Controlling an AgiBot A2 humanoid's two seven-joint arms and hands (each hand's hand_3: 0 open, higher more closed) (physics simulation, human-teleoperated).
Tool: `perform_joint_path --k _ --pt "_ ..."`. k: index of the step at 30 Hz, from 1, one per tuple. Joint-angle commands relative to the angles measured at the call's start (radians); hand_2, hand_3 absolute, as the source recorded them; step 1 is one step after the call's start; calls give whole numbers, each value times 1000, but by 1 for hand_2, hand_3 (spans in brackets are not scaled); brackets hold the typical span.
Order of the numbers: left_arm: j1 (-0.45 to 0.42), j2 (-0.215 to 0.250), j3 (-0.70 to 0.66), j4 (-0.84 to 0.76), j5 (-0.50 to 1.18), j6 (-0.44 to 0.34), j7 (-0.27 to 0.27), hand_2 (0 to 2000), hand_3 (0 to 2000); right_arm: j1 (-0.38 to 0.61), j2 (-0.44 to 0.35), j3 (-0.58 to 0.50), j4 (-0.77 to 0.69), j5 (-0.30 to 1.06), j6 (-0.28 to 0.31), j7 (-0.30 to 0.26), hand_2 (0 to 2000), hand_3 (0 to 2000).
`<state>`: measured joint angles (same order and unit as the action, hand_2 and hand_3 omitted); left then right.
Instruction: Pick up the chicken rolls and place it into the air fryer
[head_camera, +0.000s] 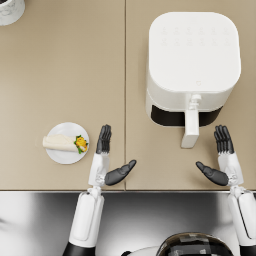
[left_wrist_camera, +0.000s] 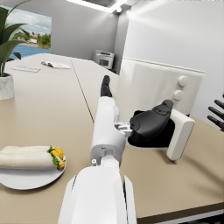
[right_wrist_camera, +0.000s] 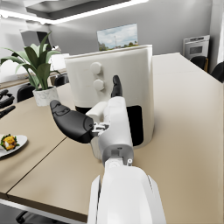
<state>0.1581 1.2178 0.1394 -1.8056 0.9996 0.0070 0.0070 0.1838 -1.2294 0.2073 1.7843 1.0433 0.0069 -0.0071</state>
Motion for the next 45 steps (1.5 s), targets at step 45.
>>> perform_joint_path --k 45 --pt "163 -3 -334 345 1936 -439 -218 0 0 29 -119 -20 -131 381 -7 7 0 0"
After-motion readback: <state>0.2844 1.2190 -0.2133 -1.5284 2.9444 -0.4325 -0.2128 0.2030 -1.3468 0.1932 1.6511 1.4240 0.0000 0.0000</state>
